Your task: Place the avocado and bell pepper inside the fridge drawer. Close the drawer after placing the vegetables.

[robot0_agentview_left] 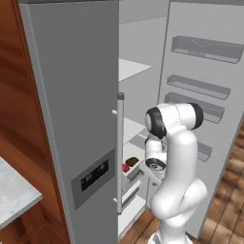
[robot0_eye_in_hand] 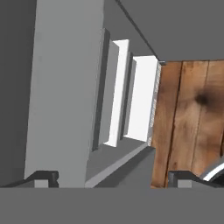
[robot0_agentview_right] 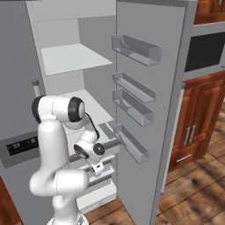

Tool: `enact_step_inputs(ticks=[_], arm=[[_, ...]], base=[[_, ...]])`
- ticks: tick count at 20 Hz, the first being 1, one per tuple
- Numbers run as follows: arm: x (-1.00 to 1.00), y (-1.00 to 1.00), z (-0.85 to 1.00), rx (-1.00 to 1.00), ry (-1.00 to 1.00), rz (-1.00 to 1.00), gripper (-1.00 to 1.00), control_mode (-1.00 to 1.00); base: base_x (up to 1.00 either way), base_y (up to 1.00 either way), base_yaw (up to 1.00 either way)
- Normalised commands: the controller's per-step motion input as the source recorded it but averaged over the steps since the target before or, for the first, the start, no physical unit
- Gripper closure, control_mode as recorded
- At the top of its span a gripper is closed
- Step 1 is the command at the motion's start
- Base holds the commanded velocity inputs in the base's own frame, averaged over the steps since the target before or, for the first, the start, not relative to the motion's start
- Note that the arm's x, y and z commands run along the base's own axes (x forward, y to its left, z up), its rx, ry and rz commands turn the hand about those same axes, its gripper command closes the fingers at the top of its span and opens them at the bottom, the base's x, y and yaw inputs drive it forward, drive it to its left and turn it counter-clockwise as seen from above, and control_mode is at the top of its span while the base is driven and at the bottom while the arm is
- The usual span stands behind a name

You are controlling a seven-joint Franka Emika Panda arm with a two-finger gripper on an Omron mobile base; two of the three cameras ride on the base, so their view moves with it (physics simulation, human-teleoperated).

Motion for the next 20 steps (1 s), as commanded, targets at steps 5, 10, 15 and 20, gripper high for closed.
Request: enact_step_inputs(ticks=[5,10,15,20], arm=[[0.87,0.03,0.0,0.11,0.0,0.01,-1.0,-1.0],[0.9,0.11,-0.01,0.08,0.0,0.0,-1.0,-1.0],[0.93,0.24,-0.01,0.07,0.02,0.0,-1.0,-1.0],[0.82,0.35,-0.11,0.03,0.06,0.0,-1.0,-1.0]], base=[[0.0,0.0,0.0],[0.0,0.0,0.0],[0.0,0.0,0.0],[0.0,0.0,0.0]])
